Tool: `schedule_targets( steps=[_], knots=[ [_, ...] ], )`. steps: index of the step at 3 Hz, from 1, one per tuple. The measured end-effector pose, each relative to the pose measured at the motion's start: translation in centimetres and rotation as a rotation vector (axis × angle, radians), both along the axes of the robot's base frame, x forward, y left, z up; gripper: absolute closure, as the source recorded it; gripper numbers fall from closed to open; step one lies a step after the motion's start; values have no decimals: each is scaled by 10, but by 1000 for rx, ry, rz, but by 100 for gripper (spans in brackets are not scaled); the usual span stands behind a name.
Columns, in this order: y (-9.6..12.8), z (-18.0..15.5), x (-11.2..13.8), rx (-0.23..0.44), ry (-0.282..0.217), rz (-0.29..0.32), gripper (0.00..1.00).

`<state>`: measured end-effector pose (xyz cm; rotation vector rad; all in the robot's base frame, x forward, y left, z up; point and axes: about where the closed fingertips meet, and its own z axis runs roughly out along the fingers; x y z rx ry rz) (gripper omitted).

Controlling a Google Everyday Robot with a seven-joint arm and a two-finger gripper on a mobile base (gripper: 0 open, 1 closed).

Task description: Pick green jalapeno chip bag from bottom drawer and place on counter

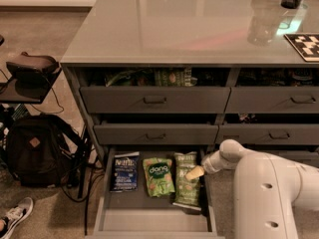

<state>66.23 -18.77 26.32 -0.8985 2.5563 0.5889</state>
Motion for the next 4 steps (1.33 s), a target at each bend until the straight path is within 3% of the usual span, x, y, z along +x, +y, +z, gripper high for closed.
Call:
schedule_targets(
  steps=[1,2,3,4],
  knots=[
    [4,-17,12,-13,3,17,0],
    [7,-36,20,-24,36,26,0],
    [10,-55,28,1,63,29,0],
    [10,-55,28,1,63,29,0]
  ],
)
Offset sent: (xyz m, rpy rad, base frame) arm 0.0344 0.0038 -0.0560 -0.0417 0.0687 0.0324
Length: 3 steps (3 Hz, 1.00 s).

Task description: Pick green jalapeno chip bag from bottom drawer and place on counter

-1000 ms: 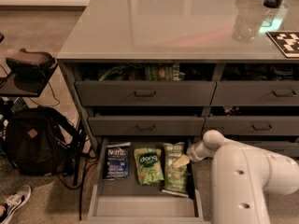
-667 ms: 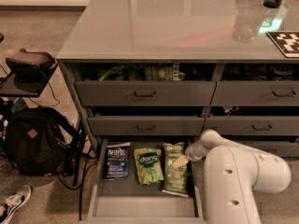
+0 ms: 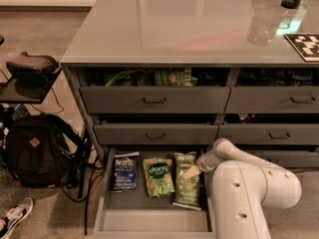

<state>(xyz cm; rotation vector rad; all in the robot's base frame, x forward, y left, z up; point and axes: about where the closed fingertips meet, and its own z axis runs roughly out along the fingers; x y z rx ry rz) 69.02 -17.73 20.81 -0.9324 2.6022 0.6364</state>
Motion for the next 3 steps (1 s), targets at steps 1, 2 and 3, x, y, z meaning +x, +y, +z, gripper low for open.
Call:
schedule_targets(
  steps=[1,2,3],
  knots=[
    [15,-13,-5,-19,11,45,0],
    [34,-35,-10,-55,36,111,0],
    [34,-35,-10,-55,36,111,0]
  ],
)
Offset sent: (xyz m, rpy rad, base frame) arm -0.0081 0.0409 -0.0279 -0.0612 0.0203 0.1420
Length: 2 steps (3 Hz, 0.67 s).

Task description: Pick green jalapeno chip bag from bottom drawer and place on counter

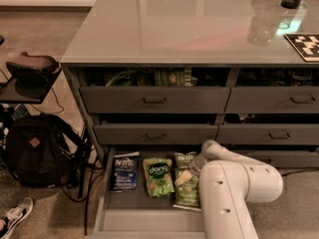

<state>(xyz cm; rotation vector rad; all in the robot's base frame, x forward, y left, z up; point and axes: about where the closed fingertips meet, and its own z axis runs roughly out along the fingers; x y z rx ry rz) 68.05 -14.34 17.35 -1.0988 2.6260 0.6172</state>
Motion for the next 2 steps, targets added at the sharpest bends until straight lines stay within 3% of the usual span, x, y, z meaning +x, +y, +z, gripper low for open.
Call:
schedule_targets(
  steps=[2],
  knots=[
    [0,0,0,0,0,0,41]
  ],
)
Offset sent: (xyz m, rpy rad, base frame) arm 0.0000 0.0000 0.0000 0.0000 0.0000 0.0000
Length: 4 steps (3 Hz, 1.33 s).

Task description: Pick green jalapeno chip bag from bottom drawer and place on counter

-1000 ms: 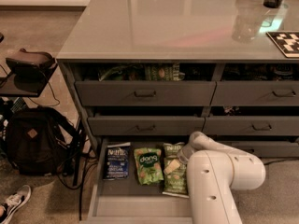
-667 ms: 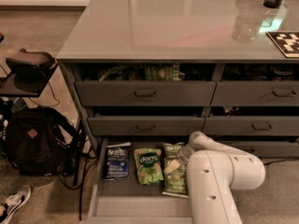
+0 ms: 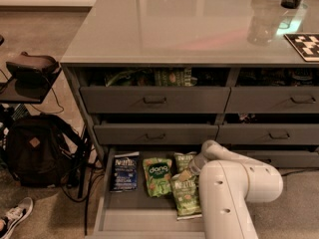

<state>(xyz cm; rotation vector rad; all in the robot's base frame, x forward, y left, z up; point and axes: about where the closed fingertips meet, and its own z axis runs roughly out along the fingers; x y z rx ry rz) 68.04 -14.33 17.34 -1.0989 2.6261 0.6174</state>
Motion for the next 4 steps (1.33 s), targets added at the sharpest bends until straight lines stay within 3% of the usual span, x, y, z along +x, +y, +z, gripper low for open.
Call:
schedule_targets(
  steps=[1,2,4],
  knots=[
    [0,0,0,0,0,0,64],
    [0,0,0,0,0,0,66],
    [0,0,0,0,0,0,24]
  ],
)
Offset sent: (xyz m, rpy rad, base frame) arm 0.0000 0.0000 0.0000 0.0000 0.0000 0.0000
